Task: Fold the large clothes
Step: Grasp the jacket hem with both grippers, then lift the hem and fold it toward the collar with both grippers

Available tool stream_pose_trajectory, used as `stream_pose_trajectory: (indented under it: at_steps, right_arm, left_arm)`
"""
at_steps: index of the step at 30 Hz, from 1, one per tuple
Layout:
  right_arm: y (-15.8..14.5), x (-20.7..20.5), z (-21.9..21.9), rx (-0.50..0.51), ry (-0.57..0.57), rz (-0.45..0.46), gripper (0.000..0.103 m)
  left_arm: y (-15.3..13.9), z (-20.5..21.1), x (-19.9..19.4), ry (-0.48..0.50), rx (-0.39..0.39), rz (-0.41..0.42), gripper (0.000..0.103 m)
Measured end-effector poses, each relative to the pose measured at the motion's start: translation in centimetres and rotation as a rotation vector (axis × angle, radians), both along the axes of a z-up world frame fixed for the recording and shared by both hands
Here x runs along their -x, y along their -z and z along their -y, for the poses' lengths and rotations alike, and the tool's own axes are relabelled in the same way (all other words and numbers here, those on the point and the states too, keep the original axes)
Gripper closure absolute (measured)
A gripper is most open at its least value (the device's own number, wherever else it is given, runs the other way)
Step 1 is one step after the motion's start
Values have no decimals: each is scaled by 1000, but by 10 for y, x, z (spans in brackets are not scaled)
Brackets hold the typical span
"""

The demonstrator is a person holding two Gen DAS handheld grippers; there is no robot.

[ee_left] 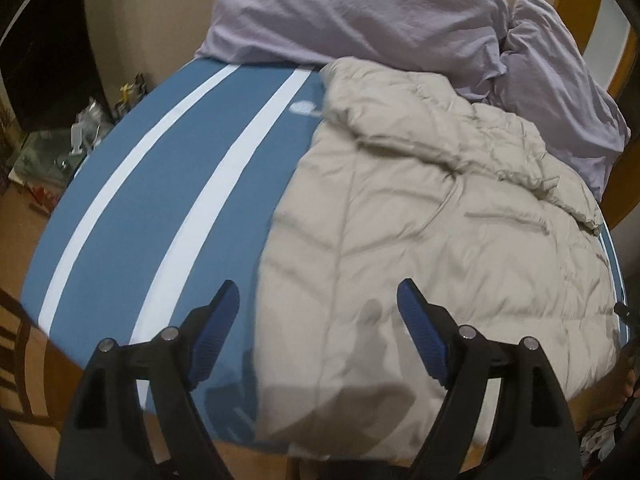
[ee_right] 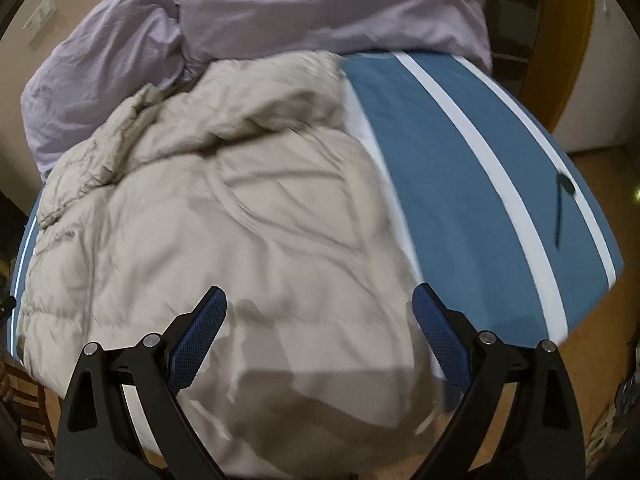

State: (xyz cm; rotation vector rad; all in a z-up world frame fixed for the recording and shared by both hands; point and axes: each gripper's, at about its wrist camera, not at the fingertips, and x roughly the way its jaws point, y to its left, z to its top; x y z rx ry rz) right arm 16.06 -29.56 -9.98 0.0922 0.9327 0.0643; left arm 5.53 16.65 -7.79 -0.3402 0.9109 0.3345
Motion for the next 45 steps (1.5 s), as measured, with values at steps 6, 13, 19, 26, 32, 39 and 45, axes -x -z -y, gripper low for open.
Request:
stream_pose_trajectory:
  at_steps: [6, 13, 19, 26, 32, 39, 45]
  right_arm:
    - [19, 16, 29, -87, 12, -64, 7]
    - [30, 20, 38, -169, -11, -97, 8]
    - [29, 23, 37, -187, -65, -71, 26]
    - [30, 24, 30, -212, -85, -57, 69]
    - [24, 26, 20, -160, -104, -31, 85]
    - [13, 28, 14, -107, -103, 12, 87]
    - [-7, 21, 10, -86, -119, 57, 93]
  left_arm:
    - [21, 3, 13, -7, 26, -38, 22]
    - [40, 3, 19, -18, 91, -51, 22]
    - [41, 8, 20, -12, 98, -39, 26]
    - [39, 14, 18, 9, 127, -23, 55]
    - [34, 18, 19, 12, 114, -2, 79]
    - [20, 21, 18, 8, 83, 13, 88]
    - [-2, 20, 11, 14, 54, 47, 90]
